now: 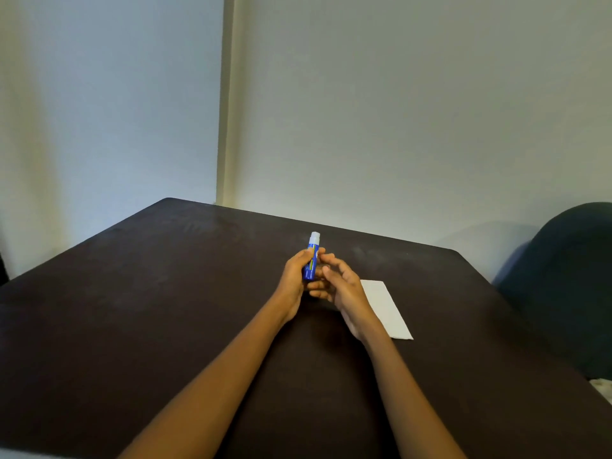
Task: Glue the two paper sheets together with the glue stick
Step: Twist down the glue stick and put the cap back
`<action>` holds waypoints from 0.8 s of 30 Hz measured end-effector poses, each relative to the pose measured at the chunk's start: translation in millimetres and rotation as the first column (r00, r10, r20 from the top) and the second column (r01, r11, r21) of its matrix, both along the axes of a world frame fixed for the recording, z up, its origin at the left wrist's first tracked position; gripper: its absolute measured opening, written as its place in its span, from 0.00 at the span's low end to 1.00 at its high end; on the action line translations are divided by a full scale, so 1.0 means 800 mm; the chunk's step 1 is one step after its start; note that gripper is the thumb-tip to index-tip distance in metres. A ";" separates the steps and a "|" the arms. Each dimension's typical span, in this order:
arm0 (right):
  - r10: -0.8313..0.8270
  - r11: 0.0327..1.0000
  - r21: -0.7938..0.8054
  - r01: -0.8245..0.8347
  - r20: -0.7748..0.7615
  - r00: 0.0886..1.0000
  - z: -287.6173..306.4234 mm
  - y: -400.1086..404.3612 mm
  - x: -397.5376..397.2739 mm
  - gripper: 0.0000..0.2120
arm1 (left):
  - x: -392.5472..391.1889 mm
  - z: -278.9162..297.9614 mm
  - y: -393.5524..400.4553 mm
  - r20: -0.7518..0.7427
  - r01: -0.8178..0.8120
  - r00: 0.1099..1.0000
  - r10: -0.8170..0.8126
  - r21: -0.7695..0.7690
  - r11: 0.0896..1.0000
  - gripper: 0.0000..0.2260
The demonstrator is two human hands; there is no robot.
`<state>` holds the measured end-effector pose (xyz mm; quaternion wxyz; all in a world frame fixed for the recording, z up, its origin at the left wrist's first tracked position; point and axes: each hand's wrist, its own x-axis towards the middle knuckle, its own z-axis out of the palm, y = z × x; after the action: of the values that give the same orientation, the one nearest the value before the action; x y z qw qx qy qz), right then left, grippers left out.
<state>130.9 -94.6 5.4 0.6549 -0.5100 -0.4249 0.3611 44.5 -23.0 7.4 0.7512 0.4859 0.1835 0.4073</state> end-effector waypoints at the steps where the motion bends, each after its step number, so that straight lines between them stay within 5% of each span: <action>1: 0.014 1.000 -0.004 -0.014 -0.020 1.000 0.000 0.000 0.001 0.09 | -0.001 0.000 0.000 0.033 0.044 0.999 -0.043 -0.025 0.999 0.14; 10: 0.111 0.993 -0.048 -0.111 0.015 0.994 -0.003 0.001 0.001 0.08 | -0.006 0.000 0.006 0.168 0.177 0.972 -0.165 -0.057 0.983 0.14; 19: -0.300 0.952 0.008 0.306 0.229 0.926 -0.005 0.004 0.009 0.08 | -0.002 -0.002 0.010 0.009 0.066 0.998 -0.068 0.161 0.985 0.10; 24: -0.131 0.990 -0.016 0.139 0.232 0.964 -0.004 0.005 0.009 0.08 | -0.001 -0.005 0.014 0.043 0.002 0.999 -0.008 0.130 0.992 0.06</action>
<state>138.4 -90.8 1.8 0.6161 -0.5867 -0.4562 0.2610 43.8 -12.2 3.3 0.7230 0.5251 0.1388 0.4269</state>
